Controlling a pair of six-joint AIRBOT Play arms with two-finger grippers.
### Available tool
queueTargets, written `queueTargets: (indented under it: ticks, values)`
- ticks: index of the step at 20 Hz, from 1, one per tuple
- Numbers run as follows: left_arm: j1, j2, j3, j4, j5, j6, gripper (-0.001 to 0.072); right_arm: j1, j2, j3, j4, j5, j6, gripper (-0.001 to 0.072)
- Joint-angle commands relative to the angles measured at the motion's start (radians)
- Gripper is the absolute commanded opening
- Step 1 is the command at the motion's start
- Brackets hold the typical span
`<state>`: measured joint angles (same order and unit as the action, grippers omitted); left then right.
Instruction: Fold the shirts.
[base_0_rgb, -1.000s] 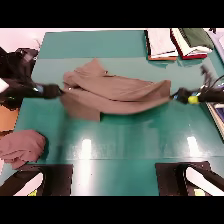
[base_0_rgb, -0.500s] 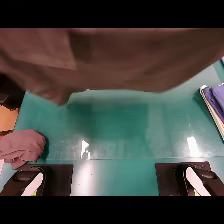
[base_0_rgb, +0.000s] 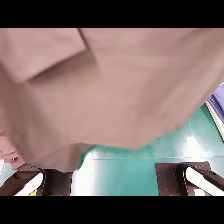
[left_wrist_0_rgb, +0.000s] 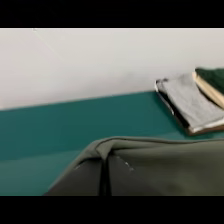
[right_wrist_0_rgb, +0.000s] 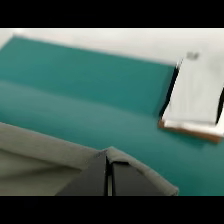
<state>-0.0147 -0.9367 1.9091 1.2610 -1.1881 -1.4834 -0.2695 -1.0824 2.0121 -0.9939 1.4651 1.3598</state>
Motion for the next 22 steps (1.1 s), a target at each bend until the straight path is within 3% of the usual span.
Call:
queueTargets:
  ticks: [1, 4, 7, 13, 15, 18, 22]
  values:
    - [0.001, -0.190, -0.118, -0.059, -0.072, -0.008, 0.0022, 0.000, -0.152, -0.076, -0.005, 0.081, 0.012, 0.0015]
    - [0.001, -0.377, -0.206, -0.069, -0.048, -0.008, 0.0023, 0.003, -0.279, -0.265, -0.005, 0.068, 0.011, 0.0015]
    - [0.000, -0.573, -0.225, -0.069, -0.014, 0.003, 0.0023, 0.013, -0.401, -0.403, -0.004, -0.041, 0.011, 0.0015]
    - [0.000, -0.715, -0.224, -0.069, 0.167, 0.045, 0.0023, 0.066, -0.609, -0.269, -0.005, -0.156, 0.008, 0.0016]
    - [0.001, -0.714, -0.224, -0.064, 0.119, 0.046, 0.0023, 0.076, -0.615, -0.228, -0.013, -0.145, -0.011, 0.0015]
    - [0.001, -0.716, -0.247, -0.052, 0.010, 0.071, 0.0023, 0.114, -0.546, -0.321, -0.165, -0.144, -0.011, 0.0015]
    - [0.001, -0.716, -0.357, -0.052, 0.024, 0.079, 0.0023, 0.151, -0.467, -0.522, -0.211, -0.233, -0.011, 0.0017]
